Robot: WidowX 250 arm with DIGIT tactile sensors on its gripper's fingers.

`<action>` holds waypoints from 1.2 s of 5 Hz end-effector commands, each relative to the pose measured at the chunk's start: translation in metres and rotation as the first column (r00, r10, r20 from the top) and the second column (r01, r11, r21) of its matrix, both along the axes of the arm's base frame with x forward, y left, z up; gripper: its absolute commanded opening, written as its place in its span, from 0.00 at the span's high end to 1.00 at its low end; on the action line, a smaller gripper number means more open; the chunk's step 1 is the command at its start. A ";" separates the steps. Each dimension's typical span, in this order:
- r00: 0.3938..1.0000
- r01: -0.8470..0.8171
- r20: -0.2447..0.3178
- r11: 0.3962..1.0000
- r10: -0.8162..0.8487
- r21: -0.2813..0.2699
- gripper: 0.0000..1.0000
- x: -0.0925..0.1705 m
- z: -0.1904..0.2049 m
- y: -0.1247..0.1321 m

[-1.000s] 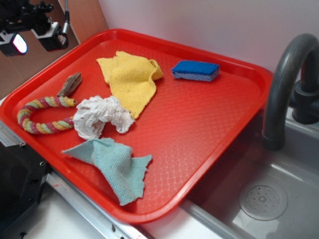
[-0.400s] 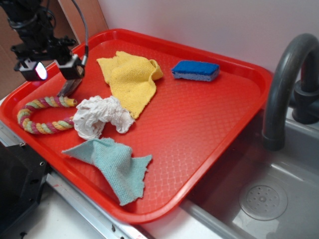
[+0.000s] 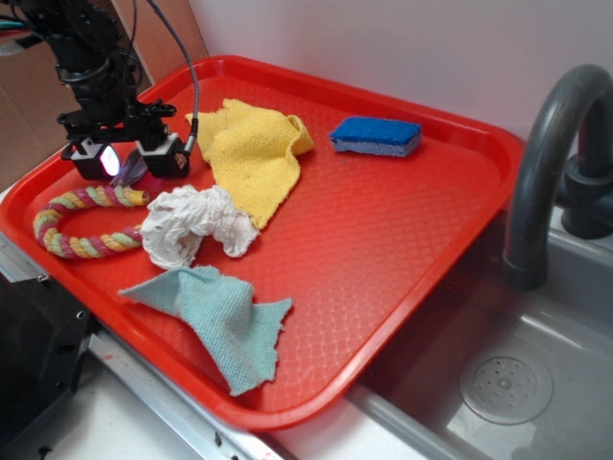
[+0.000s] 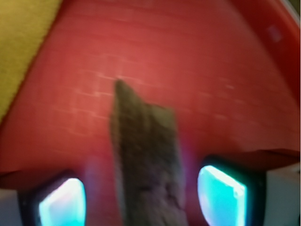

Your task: Grab the wood chip.

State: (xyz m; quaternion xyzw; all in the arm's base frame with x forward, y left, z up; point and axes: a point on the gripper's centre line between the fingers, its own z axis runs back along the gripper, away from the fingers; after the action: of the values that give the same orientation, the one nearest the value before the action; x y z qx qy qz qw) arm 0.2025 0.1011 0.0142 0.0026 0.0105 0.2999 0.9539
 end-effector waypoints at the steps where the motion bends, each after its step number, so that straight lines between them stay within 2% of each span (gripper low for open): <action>1: 0.999 0.036 0.015 0.999 -0.035 -0.023 1.00 -0.009 0.000 -0.002; 4: 1.000 0.029 0.006 1.000 -0.029 0.007 1.00 -0.012 -0.007 0.009; 5: 0.997 -0.071 0.012 0.976 0.070 0.204 1.00 -0.005 0.024 0.005; 6: 0.996 -0.087 0.033 0.990 0.084 0.108 1.00 0.004 0.064 -0.002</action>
State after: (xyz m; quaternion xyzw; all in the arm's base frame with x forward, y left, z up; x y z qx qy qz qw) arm 0.2055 0.0923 0.0662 0.0504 0.0048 0.3364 0.9404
